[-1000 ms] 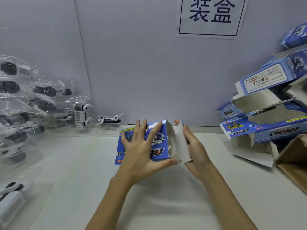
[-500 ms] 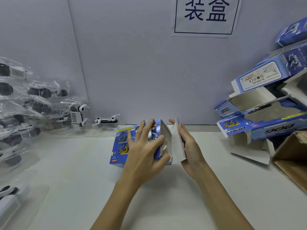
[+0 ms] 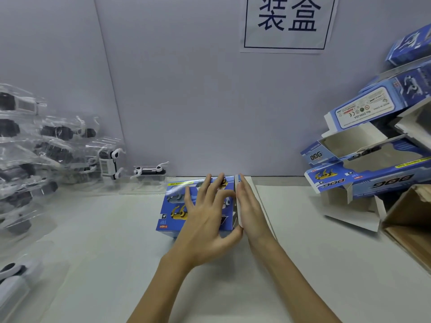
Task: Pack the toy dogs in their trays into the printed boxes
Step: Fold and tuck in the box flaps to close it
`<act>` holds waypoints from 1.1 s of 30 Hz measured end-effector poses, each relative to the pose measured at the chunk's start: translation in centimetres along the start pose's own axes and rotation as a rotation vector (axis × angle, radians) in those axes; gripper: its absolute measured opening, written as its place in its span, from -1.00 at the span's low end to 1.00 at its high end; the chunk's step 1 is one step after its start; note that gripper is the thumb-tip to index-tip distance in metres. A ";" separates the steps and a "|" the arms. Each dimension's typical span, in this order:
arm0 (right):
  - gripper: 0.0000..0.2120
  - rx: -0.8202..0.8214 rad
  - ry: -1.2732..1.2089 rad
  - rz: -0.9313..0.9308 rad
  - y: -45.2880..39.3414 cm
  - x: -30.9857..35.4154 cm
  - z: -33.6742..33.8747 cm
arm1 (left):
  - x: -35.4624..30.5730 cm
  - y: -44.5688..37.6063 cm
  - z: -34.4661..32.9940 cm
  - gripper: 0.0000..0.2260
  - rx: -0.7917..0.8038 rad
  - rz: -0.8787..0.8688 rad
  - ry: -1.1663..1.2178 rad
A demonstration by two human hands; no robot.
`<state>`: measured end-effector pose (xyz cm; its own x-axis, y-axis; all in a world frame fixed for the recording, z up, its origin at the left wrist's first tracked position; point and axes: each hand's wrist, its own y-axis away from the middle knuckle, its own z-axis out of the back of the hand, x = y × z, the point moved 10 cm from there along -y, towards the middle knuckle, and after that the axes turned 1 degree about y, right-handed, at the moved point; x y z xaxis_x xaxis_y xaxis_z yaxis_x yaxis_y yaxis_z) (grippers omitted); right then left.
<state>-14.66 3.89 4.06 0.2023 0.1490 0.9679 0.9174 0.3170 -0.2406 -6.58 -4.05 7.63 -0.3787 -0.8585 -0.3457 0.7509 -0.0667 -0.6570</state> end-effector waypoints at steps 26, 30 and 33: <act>-0.47 0.035 0.015 0.088 0.4 1.3 0.0 | 1.4 -0.3 2.2 0.05 -0.164 -0.055 -0.225; -0.55 0.046 0.016 0.092 0.3 1.3 -0.1 | 1.4 -0.3 2.1 0.05 -0.171 -0.063 -0.222; -0.56 0.045 0.029 0.091 0.2 1.3 -0.1 | 1.2 -0.3 2.1 0.05 -0.170 -0.061 -0.220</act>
<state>-14.17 4.03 5.24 0.2940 0.1522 0.9436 0.8786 0.3455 -0.3296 -6.14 -6.11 8.81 -0.2802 -0.9465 -0.1602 0.6218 -0.0518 -0.7814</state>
